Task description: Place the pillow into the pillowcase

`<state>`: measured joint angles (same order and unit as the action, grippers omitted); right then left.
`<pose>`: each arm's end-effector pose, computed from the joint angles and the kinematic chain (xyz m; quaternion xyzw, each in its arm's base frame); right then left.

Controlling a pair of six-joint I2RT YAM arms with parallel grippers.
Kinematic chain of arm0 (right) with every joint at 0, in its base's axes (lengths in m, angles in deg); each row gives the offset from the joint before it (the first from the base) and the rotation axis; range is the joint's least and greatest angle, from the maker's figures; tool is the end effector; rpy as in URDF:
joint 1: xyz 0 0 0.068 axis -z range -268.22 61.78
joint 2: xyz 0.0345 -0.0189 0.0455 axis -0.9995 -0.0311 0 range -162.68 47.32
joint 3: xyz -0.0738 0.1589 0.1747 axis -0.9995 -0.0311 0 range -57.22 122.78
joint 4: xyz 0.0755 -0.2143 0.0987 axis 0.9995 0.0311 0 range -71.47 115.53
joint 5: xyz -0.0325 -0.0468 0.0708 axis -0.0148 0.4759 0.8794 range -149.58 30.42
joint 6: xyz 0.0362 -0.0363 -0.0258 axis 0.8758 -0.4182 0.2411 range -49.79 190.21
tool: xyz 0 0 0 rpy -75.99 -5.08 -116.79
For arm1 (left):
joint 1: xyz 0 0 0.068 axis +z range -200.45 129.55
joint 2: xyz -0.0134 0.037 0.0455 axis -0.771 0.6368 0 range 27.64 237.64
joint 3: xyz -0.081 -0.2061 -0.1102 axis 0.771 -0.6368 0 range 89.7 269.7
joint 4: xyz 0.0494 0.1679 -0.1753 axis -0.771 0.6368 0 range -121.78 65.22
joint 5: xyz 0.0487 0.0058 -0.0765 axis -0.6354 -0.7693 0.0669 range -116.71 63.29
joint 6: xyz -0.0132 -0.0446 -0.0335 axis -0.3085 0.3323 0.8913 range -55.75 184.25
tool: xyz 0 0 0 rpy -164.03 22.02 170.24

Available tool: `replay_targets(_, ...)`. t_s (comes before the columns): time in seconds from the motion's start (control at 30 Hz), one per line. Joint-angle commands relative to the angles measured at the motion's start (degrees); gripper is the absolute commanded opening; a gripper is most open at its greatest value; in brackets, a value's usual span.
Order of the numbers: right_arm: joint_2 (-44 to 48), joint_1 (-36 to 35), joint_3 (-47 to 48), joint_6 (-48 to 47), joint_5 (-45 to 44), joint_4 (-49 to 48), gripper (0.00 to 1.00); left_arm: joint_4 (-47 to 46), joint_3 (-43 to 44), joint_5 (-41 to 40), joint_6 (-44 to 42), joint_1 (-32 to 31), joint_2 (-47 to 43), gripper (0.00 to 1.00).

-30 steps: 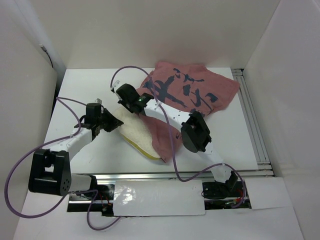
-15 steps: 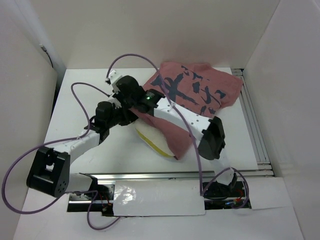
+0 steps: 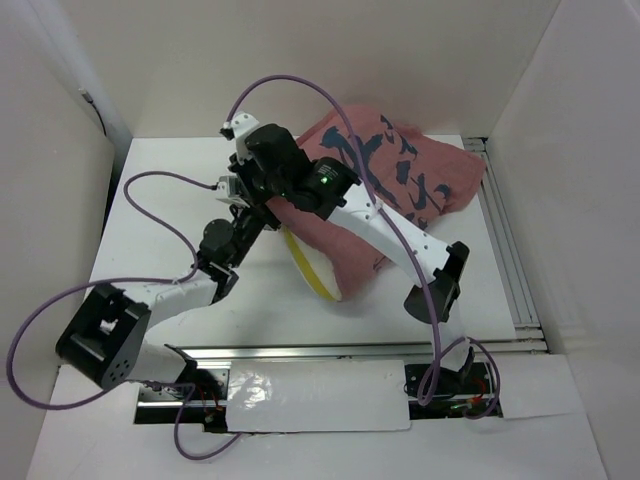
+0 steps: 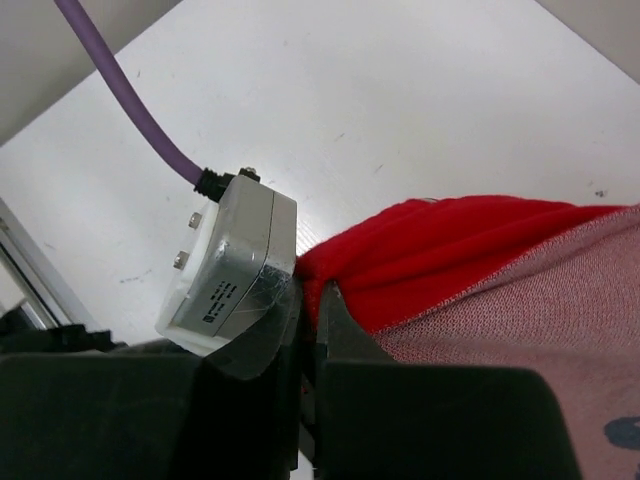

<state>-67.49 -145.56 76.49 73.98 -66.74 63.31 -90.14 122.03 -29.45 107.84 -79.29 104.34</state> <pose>0.2315 0.3516 0.4107 -0.3516 0.7700 0.2238 0.4831 0.2489 -0.1348 0.2544 -0.0977 0.6080 -0.4536 0.6443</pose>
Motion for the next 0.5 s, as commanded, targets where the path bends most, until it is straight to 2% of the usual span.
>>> replay_targets(0.0, 0.5, -4.9, 3.9, 8.9, 16.4, -14.4, 0.00, -8.4, 3.6, -5.2, 1.7, -3.0, 8.1, 0.00)
replay_targets(0.07, 1.2, -4.9, 0.1, 9.6, 15.9, -17.5, 0.00, -9.0, 3.6, -7.1, 2.9, -3.5, 12.6, 0.00)
replay_targets(0.13, 1.2, -4.9, -2.3, 10.1, 15.9, -19.4, 0.00, -3.2, 6.2, -8.3, 4.6, -4.0, 14.4, 0.00)
replay_targets(0.17, 1.2, -4.9, -4.2, 10.6, 15.9, -20.2, 0.00, 1.5, 7.6, -6.4, 5.4, -4.0, 14.4, 0.00)
replay_targets(0.2, 1.2, -4.9, -5.2, 10.6, 15.3, -20.3, 0.00, 7.2, 9.1, -4.6, 6.1, -3.2, 14.4, 0.05)
replay_targets(0.23, 0.5, -4.3, -6.1, 12.0, 15.8, -20.9, 0.00, 19.3, 12.4, -3.5, 6.2, -3.2, 13.6, 0.19)
replay_targets(0.3, -0.1, -2.4, -8.1, 13.4, 17.1, -21.4, 0.00, 31.2, 15.0, -5.7, 5.5, -4.5, 11.1, 0.40)
replay_targets(0.33, -0.6, -1.9, -8.6, 14.2, 17.8, -21.4, 0.00, 36.7, 16.0, -8.9, 5.5, -5.0, 10.1, 0.46)
replay_targets(0.37, -0.6, -1.9, -9.3, 15.0, 18.4, -23.0, 0.00, 46.1, 16.7, -10.1, 5.5, -5.0, 9.1, 0.56)
replay_targets(0.4, -1.2, -1.2, -10.8, 15.0, 18.9, -23.8, 0.00, 53.3, 17.2, -10.6, 6.7, -5.6, 6.7, 0.61)
replay_targets(0.43, -1.2, -1.2, -10.8, 15.0, 18.9, -23.9, 0.00, 53.4, 17.2, -10.6, 7.4, -5.6, 5.4, 0.61)
replay_targets(0.47, -1.2, -1.2, -10.8, 15.0, 17.1, -24.6, 0.00, 58.1, 15.3, -9.8, 7.4, -6.1, 4.0, 0.61)
